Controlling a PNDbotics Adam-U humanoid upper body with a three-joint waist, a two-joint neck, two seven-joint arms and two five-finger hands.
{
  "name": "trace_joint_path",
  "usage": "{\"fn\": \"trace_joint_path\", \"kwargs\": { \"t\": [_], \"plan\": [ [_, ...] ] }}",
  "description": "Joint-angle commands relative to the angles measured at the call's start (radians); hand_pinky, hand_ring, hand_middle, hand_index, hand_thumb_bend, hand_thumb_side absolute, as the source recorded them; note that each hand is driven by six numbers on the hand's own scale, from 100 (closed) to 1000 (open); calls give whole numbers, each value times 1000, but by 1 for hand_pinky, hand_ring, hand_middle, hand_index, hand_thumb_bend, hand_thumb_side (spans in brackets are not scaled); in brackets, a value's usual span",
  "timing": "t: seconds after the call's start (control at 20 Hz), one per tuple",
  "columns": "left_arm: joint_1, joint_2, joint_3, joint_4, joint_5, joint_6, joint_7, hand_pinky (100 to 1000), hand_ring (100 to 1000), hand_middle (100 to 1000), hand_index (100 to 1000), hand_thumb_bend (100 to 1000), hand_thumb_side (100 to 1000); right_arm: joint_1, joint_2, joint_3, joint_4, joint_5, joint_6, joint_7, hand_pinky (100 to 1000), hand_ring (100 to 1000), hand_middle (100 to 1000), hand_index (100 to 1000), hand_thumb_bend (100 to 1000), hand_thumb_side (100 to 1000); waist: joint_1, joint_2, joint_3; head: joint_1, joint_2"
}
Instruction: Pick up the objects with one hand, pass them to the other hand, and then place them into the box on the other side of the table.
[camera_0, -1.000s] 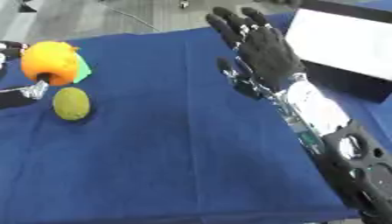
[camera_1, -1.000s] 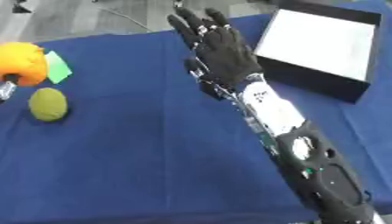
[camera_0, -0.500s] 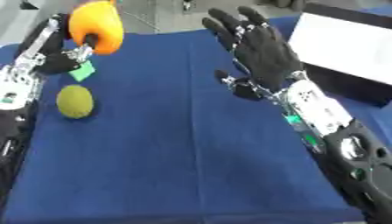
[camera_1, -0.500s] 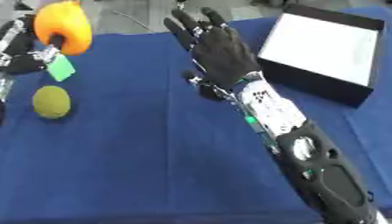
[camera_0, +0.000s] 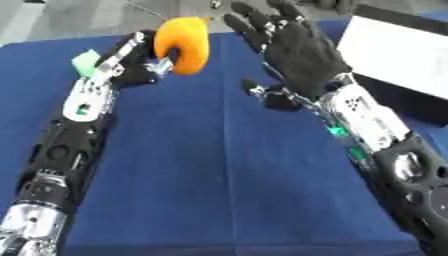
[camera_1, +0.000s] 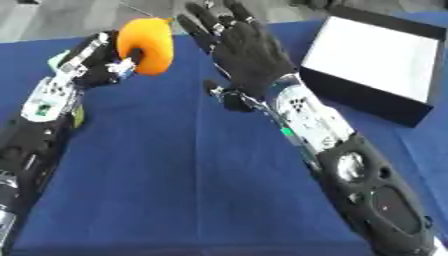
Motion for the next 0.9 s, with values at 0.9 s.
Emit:
{"fn": "trace_joint_path", "kwargs": {
  "t": [0.9],
  "plan": [
    [-3, -192, -89, -201, 2, -158, -284, 588, 378, 385, 533, 100, 378, -5, 28, -12, 24, -108, 56, -38, 895, 684, 926, 1000, 100, 100, -24, 0, -7, 59, -3]
  ]
}}
